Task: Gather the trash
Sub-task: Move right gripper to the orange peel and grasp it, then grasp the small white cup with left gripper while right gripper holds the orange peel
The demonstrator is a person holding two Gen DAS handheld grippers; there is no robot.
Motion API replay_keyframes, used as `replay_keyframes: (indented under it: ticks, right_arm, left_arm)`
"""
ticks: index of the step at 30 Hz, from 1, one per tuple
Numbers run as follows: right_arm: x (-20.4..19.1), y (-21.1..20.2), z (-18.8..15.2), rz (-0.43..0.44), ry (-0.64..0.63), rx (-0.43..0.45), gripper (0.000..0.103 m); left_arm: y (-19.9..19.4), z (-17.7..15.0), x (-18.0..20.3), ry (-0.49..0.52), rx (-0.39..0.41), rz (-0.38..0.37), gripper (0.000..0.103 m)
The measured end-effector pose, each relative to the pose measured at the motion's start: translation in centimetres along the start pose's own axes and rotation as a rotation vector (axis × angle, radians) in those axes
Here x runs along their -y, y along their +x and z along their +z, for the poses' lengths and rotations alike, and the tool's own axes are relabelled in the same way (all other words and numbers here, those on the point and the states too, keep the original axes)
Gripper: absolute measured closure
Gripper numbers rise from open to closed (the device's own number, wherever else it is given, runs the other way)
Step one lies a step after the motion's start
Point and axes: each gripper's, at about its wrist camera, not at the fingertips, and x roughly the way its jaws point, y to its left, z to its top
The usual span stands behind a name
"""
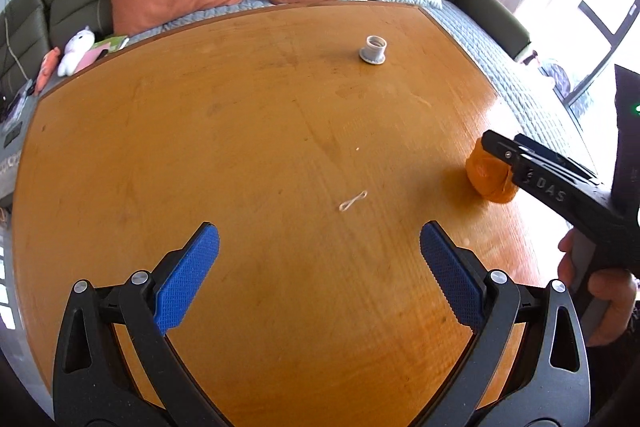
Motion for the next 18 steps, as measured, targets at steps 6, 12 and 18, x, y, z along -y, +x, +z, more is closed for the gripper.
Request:
replay_keyframes:
  ticks: [6,12,18]
  right_arm:
    - [1.2,1.7,0.4,0.030,0.037,-0.011,0.051]
    - [2.1,1.7,0.4,0.053,0.062,0.015,0.056]
    - [3.5,1.4,1.1,0.020,0.097,0.052,0.058]
  left_arm:
    - [2.6,2.4,1.5,0.045,-0.018,-0.003,0.006]
    - [5.2,4.3,2.8,0.084,-0.038,-0.014,0.006]
    - [7.1,5.6,3.5,0.076,-0.026,-0.033,0.006]
